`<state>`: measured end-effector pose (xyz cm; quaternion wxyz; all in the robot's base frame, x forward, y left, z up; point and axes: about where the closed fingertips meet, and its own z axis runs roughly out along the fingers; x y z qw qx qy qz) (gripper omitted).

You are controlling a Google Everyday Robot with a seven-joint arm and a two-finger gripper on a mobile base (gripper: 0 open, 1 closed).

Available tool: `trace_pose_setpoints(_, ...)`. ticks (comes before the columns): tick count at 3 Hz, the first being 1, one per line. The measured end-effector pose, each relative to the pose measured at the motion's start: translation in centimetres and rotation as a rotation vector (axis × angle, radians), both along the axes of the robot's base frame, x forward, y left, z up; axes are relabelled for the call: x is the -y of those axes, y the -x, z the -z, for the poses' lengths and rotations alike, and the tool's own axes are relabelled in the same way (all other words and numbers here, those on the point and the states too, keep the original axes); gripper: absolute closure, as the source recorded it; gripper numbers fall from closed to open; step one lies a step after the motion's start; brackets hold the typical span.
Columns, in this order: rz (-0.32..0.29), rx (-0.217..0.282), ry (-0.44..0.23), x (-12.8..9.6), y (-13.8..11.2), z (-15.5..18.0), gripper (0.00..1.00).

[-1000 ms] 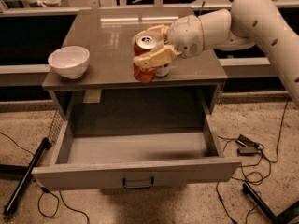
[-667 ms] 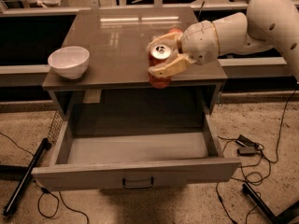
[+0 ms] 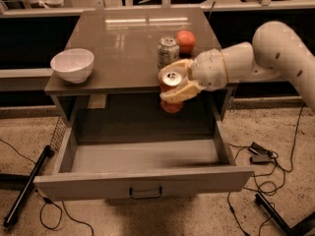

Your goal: Place coke can into top drawer

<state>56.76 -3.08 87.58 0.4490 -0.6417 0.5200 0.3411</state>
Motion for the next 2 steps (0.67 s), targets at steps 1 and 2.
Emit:
trace_pose_setpoints(1, 0.044, -0.063, 0.051, 2.4, 1.1, 8.0, 1.0)
trace_pose_setpoints(2, 0.059, -0.103, 0.073, 3.6, 2.1, 13.4, 1.0)
